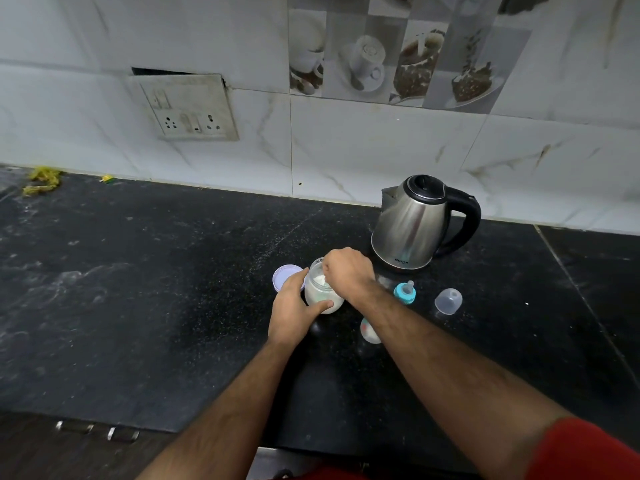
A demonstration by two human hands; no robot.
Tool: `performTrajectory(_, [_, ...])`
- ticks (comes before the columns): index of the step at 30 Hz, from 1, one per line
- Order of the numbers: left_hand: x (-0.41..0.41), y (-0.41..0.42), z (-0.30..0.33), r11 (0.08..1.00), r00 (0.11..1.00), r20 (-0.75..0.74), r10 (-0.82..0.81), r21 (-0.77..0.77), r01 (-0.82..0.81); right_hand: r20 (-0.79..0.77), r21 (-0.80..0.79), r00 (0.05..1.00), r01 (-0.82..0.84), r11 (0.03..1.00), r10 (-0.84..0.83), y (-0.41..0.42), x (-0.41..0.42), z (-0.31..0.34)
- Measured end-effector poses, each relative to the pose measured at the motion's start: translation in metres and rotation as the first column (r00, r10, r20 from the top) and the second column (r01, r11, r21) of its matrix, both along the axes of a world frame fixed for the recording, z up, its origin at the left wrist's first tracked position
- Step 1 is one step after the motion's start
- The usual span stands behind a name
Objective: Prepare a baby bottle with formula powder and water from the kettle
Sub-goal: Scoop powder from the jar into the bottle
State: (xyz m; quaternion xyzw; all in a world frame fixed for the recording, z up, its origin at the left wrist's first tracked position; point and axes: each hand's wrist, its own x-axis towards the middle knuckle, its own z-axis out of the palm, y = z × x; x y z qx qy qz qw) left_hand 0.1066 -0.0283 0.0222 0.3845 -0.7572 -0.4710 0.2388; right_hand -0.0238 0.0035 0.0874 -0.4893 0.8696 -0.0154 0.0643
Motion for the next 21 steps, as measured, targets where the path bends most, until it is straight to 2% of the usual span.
performTrajectory(3, [-0.003,-0.003,-0.004,1.000,1.000,-0.005,-0.003,0.009,0.003,0.000,0.015,1.000,-0.014,1.000,0.014,0.002,-0.001,0.000])
performTrajectory(5, [-0.004,-0.004,-0.006,1.000,1.000,-0.006,0.004,0.006,-0.004,0.053,-0.022,0.999,-0.010,1.000,0.011,0.004,-0.004,0.001])
performTrajectory(7, [-0.004,-0.005,-0.008,1.000,1.000,-0.009,0.013,0.004,-0.013,0.130,-0.142,0.991,0.045,0.989,-0.027,0.008,-0.009,0.002])
performTrajectory(10, [-0.004,-0.006,-0.009,1.000,1.000,-0.009,0.025,-0.012,-0.026,0.252,-0.339,0.957,0.223,0.914,-0.140,0.016,-0.017,0.004])
performTrajectory(13, [-0.004,-0.006,-0.009,1.000,1.000,-0.016,0.026,-0.010,-0.026,0.397,-0.264,0.891,0.342,0.902,-0.221,0.023,-0.029,-0.003])
performTrajectory(17, [-0.003,-0.008,-0.008,0.999,0.999,-0.011,0.044,0.007,-0.044,0.632,-0.129,0.731,0.429,0.894,-0.259,0.028,-0.035,-0.020])
performTrajectory(19, [-0.002,-0.010,-0.005,0.999,0.999,0.003,0.051,0.010,-0.051,0.690,-0.134,0.683,0.445,0.885,-0.239,0.028,-0.032,-0.023])
performTrajectory(21, [-0.001,-0.013,-0.003,0.998,0.999,0.005,0.053,0.015,-0.053,0.704,-0.149,0.676,0.438,0.887,-0.216,0.027,-0.029,-0.023])
